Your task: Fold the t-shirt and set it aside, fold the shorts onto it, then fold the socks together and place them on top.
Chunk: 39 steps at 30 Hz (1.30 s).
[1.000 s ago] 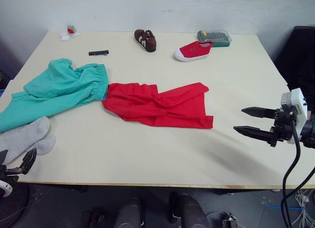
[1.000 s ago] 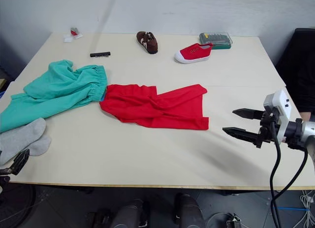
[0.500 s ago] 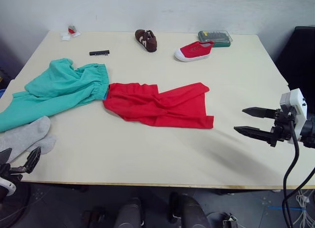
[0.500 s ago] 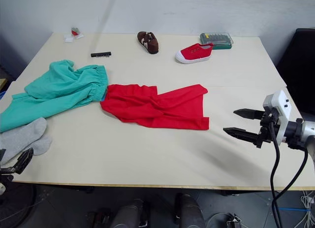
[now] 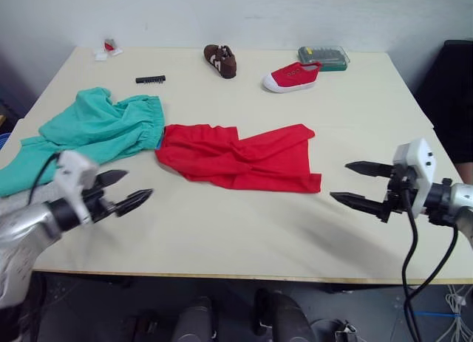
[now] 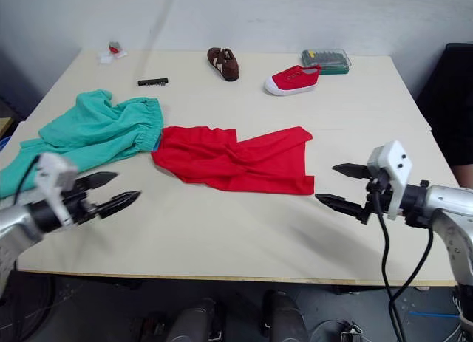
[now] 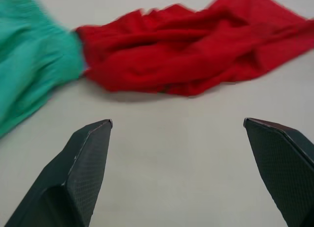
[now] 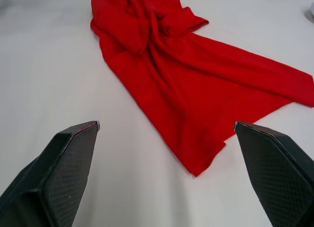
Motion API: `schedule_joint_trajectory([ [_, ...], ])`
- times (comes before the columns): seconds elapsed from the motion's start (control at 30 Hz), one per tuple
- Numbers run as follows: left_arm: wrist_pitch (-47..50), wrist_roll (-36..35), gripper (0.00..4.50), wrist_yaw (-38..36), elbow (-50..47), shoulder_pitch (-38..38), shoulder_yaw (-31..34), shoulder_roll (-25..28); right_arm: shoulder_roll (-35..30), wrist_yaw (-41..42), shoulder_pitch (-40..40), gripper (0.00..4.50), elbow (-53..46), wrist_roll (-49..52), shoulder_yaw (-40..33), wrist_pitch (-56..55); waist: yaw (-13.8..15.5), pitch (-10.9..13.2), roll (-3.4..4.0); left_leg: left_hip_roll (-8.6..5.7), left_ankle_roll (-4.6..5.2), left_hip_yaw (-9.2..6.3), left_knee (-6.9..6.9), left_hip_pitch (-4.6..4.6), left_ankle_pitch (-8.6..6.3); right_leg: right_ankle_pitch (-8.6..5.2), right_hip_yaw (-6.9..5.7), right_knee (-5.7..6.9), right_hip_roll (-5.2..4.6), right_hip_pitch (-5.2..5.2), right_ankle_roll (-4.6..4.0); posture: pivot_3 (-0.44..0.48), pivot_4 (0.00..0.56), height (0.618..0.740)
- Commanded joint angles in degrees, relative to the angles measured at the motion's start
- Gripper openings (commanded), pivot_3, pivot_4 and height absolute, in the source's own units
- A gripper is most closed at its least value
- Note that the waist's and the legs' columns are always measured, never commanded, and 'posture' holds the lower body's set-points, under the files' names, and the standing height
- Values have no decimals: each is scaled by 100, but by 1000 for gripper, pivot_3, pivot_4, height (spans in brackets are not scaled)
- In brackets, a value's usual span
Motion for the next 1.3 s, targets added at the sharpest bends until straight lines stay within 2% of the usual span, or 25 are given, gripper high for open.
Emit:
schedule_joint_trajectory([
  [0.03,-403,514,4500,-525,788,-935,-766,-84,133,-229,-115,4479,-258,-73,142,-81,-17,0,-1,1,0,8,0,2,0,0,5,3,3,-2,0,0,150,740],
  [0.2,-1005,1272,4500,-1187,2052,-2285,-1802,-602,331,-477,-293,4479,-316,-321,572,-151,-13,1,-4,-2,-2,27,7,5,11,6,14,13,9,-3,10,0,150,740],
  [0.4,-1501,1773,4500,-1612,2806,-3014,-2340,-1275,554,-744,-477,4479,-304,-530,870,-200,-5,3,-7,-1,3,38,18,1,12,8,19,16,13,-9,16,0,150,740],
  [0.57,-2103,2349,4500,-1125,3512,-3533,-2607,-2240,751,-999,-608,4479,-176,-817,1052,-294,10,5,-10,-5,11,35,31,-4,16,13,20,18,10,-6,24,0,150,740],
  [0.7,-2601,2724,4500,-818,4168,-3795,-2627,-2654,803,-1055,-685,4479,14,-966,1072,-356,-15,6,-13,-8,24,37,51,-8,13,20,22,19,6,-5,37,0,150,740],
  [0.8,-2871,2930,3872,-843,4579,-3937,-2677,-2835,815,-1080,-747,4500,193,-1060,1081,-395,-23,7,-13,-7,26,40,53,-8,12,21,23,21,6,-6,38,0,150,740],
  [0.97,-3136,3214,2325,-1110,4985,-4078,-2799,-2954,943,-1209,-1020,4500,705,-1290,1167,-458,-21,7,-14,-6,26,42,58,-9,12,21,18,24,6,-7,38,0,150,740],
  [1.2,-3331,3380,2325,-1174,5196,-4114,-2743,-3020,1158,-1230,-1359,4500,1370,-1579,1400,-534,-19,7,-14,-6,28,41,67,-12,11,21,18,26,4,-6,38,0,150,740],
  [1.23,-3360,3382,1992,-1155,5232,-4129,-2714,-3021,1190,-1232,-1403,4500,1442,-1572,1396,-537,-19,7,-14,-6,29,41,68,-13,10,21,18,27,4,-7,38,0,150,740],
  [1.3,-3388,3379,1495,-1175,5268,-4146,-2675,-3002,1231,-1219,-1476,4102,1579,-1590,1416,-531,-22,7,-14,-5,30,41,73,-14,10,21,18,29,4,-7,38,0,150,740],
])
